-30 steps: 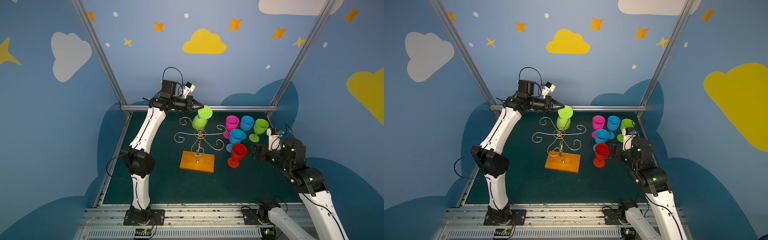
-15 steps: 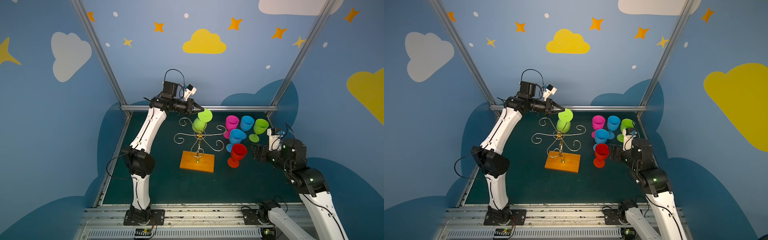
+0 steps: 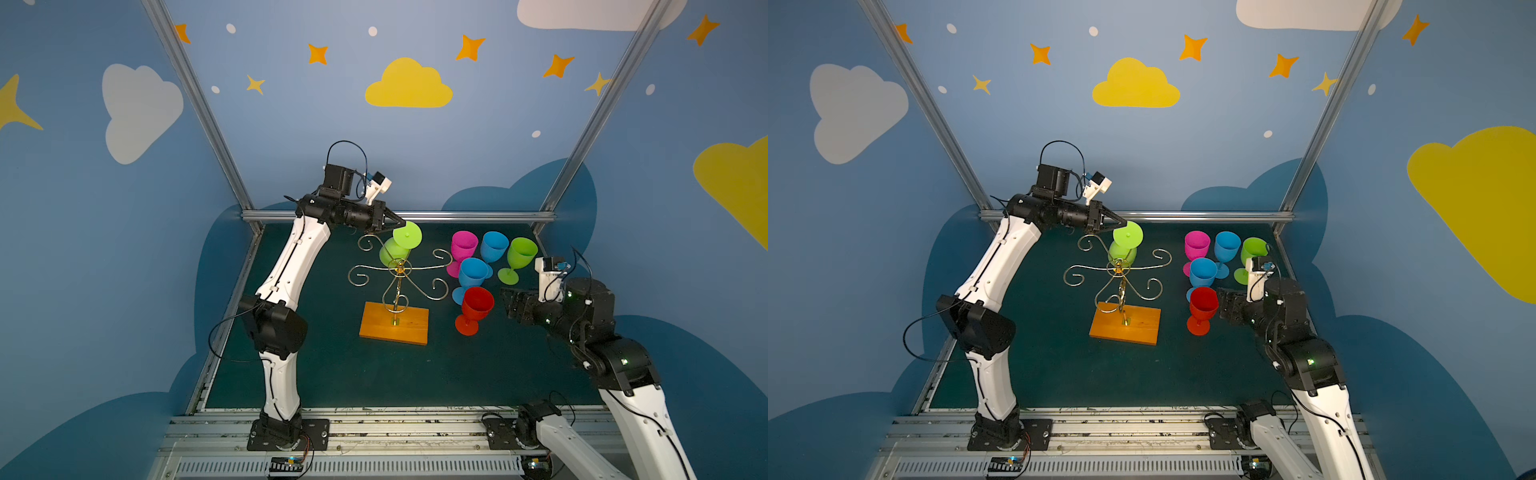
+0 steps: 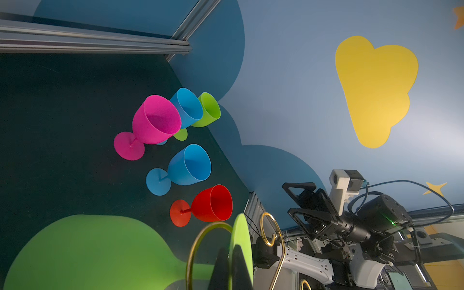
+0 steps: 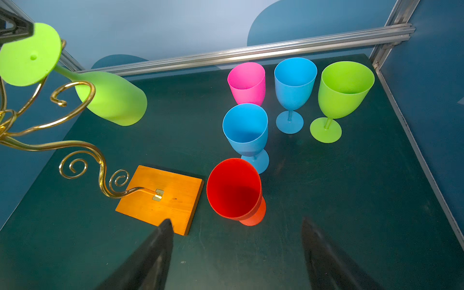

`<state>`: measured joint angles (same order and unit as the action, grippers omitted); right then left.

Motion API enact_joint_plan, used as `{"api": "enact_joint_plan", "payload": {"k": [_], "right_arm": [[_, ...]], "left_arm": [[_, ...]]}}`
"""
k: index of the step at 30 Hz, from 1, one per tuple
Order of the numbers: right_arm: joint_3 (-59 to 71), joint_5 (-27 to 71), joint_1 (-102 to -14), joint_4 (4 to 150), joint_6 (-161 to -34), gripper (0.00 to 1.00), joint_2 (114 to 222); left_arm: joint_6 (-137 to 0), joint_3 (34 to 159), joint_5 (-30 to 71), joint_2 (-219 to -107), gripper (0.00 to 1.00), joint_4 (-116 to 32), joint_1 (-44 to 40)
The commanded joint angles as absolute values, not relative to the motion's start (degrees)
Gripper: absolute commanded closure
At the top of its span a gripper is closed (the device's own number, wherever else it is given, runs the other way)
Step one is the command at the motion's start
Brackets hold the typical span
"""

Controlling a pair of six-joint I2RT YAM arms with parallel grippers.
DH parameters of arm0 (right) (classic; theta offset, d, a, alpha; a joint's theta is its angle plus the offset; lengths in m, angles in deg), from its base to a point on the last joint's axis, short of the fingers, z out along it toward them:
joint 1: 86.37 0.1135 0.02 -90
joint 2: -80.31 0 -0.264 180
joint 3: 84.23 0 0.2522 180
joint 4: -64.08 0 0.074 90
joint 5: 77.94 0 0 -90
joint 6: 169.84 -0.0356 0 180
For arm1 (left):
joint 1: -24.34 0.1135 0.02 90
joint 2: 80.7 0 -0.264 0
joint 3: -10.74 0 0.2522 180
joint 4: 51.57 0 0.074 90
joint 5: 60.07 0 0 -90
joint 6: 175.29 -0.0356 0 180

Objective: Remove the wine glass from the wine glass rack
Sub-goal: 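Lift the green glass up off the rack with the left gripper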

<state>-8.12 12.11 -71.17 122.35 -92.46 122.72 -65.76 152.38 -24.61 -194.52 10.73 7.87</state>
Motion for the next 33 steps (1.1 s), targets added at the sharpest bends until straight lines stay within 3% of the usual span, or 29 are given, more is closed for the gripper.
{"api": "enact_joint_plan", "payload": {"k": [1, 33], "right_arm": [[-8.4, 11.7, -71.4, 122.9, -91.8, 0.21, 122.2], [-8.4, 11.4, -71.7, 123.0, -91.6, 0.21, 122.1]], "left_arm": [[-66.3, 151.0, -25.1, -191.6, 0.97, 11.3, 8.4], [-59.4, 145.4, -31.2, -188.9, 0.97, 0.7, 12.3]]}}
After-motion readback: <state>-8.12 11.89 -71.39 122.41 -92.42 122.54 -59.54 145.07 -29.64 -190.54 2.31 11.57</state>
